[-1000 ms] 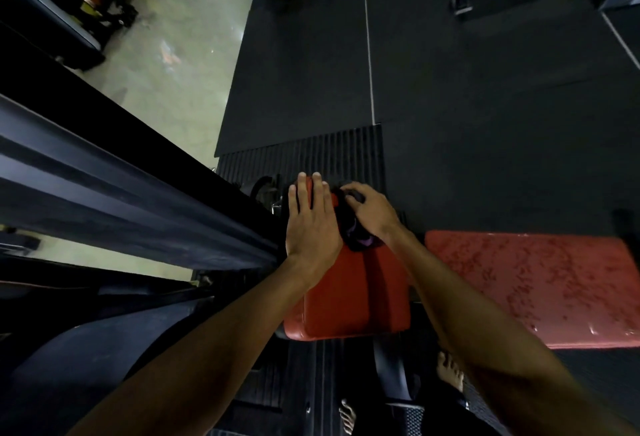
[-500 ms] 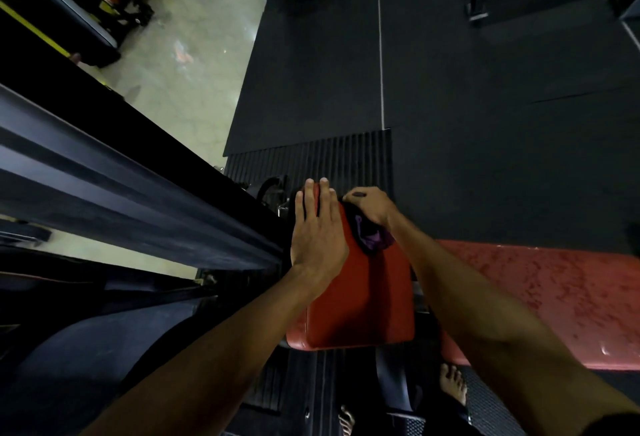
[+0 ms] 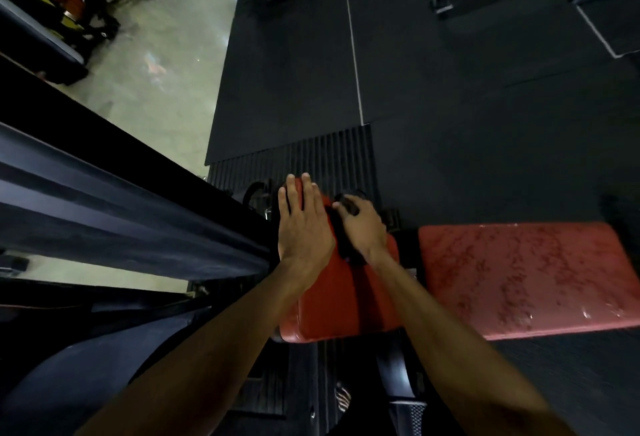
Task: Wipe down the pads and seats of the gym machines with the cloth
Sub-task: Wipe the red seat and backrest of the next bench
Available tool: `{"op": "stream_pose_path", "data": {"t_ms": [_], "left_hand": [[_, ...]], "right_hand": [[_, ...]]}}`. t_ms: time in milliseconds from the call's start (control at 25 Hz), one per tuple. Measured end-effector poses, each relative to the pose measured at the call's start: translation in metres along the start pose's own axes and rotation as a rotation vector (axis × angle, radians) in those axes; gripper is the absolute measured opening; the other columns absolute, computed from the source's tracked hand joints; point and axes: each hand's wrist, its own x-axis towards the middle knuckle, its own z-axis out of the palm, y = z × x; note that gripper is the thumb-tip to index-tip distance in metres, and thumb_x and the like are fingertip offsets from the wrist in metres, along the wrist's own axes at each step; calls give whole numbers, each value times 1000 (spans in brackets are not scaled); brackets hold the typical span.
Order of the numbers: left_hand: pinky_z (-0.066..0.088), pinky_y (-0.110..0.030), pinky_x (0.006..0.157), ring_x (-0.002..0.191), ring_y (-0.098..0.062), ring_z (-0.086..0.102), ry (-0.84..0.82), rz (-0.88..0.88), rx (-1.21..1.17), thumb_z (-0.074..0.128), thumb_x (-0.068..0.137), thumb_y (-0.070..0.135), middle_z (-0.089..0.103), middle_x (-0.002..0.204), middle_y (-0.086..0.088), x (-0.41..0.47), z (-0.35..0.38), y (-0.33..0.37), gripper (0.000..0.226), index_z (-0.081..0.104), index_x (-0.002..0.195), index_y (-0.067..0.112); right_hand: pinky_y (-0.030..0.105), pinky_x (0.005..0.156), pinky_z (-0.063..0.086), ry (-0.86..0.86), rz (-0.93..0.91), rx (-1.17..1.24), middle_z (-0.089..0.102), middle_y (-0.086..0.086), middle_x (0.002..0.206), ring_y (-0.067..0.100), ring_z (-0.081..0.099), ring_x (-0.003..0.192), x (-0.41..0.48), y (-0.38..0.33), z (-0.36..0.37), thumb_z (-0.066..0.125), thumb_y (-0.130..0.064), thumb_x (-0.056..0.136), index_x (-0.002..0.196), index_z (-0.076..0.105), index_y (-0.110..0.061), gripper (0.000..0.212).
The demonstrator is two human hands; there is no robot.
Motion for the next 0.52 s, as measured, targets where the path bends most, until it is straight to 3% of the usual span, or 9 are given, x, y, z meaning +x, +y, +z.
{"op": "stream_pose_path", "data": {"t_ms": [80,240,360,520], "left_hand": [[-2,-56,124,150,-46,-12,-9,28,29,26,104,38,-9,164,-25,-2,-2,-1,72,-2,157,-4],[-2,-56,124,151,-45,-13,-6,92,24,27,101,25,-2,166,-20,-3,-2,-6,66,7,157,-3],[-5,-54,124,151,-43,-14,-41,101,51,28,102,23,-2,166,-20,-4,-5,-7,65,5,157,-3],[-10,-54,123,153,-35,-15,-102,150,121,30,101,23,-6,166,-19,-8,-12,-7,66,5,157,-3]], "right_hand": [[39,108,43,51,-156,23,50,-10,149,17,53,131,-46,20,6,52,-62,95,142,53,-34,55],[40,103,46,117,98,28,57,0,145,27,56,128,-47,75,16,55,-53,97,143,52,-34,50],[36,98,46,59,261,27,58,12,143,34,57,127,-7,69,7,54,-41,99,145,53,-29,48],[34,105,42,49,125,30,58,3,145,28,55,131,-5,37,4,58,-38,98,142,57,-32,44]]}}
